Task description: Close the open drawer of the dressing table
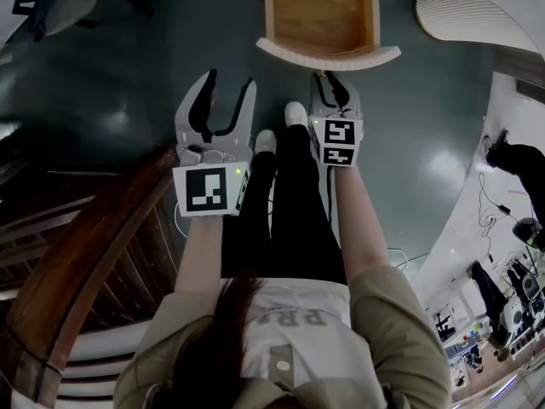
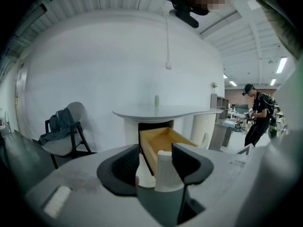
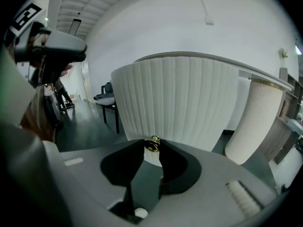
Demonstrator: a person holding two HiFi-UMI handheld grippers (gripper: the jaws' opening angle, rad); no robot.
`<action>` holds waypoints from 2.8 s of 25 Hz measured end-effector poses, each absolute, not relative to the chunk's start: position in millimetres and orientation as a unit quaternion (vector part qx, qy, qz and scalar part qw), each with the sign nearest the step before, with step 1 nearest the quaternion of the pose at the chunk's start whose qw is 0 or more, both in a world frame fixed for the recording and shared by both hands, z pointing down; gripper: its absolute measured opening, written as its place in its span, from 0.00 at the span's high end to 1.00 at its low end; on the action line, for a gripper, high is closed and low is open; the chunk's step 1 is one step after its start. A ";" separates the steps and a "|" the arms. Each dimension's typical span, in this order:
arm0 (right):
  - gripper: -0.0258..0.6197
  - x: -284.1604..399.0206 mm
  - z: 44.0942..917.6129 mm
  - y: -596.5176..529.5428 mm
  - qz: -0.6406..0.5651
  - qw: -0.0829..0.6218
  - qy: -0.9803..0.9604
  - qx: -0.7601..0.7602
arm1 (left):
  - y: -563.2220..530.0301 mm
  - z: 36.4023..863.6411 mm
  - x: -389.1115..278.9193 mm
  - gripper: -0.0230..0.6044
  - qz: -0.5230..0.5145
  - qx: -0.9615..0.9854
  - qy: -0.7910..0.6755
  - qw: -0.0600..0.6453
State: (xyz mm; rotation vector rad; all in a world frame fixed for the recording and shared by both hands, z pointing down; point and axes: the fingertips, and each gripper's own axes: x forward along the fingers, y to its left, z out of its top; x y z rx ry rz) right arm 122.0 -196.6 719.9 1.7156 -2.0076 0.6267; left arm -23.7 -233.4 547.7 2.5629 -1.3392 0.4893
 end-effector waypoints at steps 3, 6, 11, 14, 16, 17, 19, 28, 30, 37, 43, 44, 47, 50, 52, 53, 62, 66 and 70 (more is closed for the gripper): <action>0.80 124.6 720.6 -200.9 0.225 0.210 -0.721 0.621 | -238.3 548.4 -25.7 0.60 0.162 0.868 -0.456 0.105; 0.80 124.0 720.1 -209.5 0.227 0.206 -0.718 0.625 | -244.8 549.2 -33.5 0.60 0.157 0.867 -0.459 0.112; 0.80 126.4 719.6 -227.9 0.224 0.204 -0.711 0.635 | -254.2 553.5 -41.1 0.60 0.155 0.868 -0.458 0.115; 0.80 128.2 718.5 -239.2 0.219 0.203 -0.710 0.637 | -260.1 557.7 -44.5 0.56 0.155 0.866 -0.459 0.125; 0.80 130.1 718.3 -245.8 0.218 0.202 -0.709 0.639 | -264.6 560.5 -46.0 0.56 0.156 0.865 -0.460 0.123; 0.80 130.6 718.3 -249.1 0.218 0.200 -0.709 0.640 | -266.5 562.1 -46.1 0.56 0.159 0.867 -0.457 0.117; 0.80 131.4 718.2 -255.5 0.216 0.197 -0.709 0.642 | -269.4 565.0 -45.4 0.56 0.163 0.872 -0.450 0.101; 0.80 139.0 717.6 -272.7 0.205 0.190 -0.712 0.644 | -274.3 564.8 -42.0 0.56 0.157 0.866 -0.463 0.106; 0.80 139.4 716.9 -275.2 0.204 0.189 -0.713 0.643 | -274.6 564.2 -41.5 0.56 0.156 0.866 -0.464 0.102; 0.80 140.3 717.4 -286.1 0.196 0.181 -0.718 0.643 | -276.4 568.0 -41.6 0.56 0.155 0.868 -0.465 0.083; 0.80 143.9 714.6 -299.3 0.190 0.169 -0.722 0.644 | -279.3 570.9 -37.0 0.56 0.150 0.862 -0.476 0.089; 0.80 144.9 714.5 -301.4 0.189 0.167 -0.723 0.644 | -279.7 572.1 -35.9 0.56 0.153 0.863 -0.473 0.083; 0.80 145.5 713.0 -306.6 0.183 0.161 -0.726 0.643 | -281.0 575.5 -35.4 0.56 0.154 0.863 -0.474 0.080; 0.80 147.4 712.2 -310.7 0.177 0.155 -0.728 0.644 | -284.4 579.0 -34.5 0.56 0.152 0.862 -0.477 0.077; 0.80 147.9 712.7 -312.3 0.174 0.152 -0.729 0.644 | -286.3 581.3 -35.3 0.56 0.152 0.861 -0.480 0.075; 0.80 147.9 712.6 -312.8 0.173 0.151 -0.729 0.644 | -286.8 582.5 -36.0 0.56 0.151 0.860 -0.481 0.074; 0.80 150.8 712.3 -326.7 0.180 0.139 -0.727 0.648 | -293.6 591.0 -35.0 0.56 0.146 0.859 -0.485 0.073; 0.80 151.5 712.6 -335.3 0.174 0.139 -0.731 0.645 | -296.0 596.5 -37.2 0.56 0.146 0.859 -0.484 0.076; 0.80 152.4 711.6 -345.8 0.170 0.136 -0.734 0.644 | -301.1 602.3 -40.9 0.56 0.148 0.858 -0.486 0.076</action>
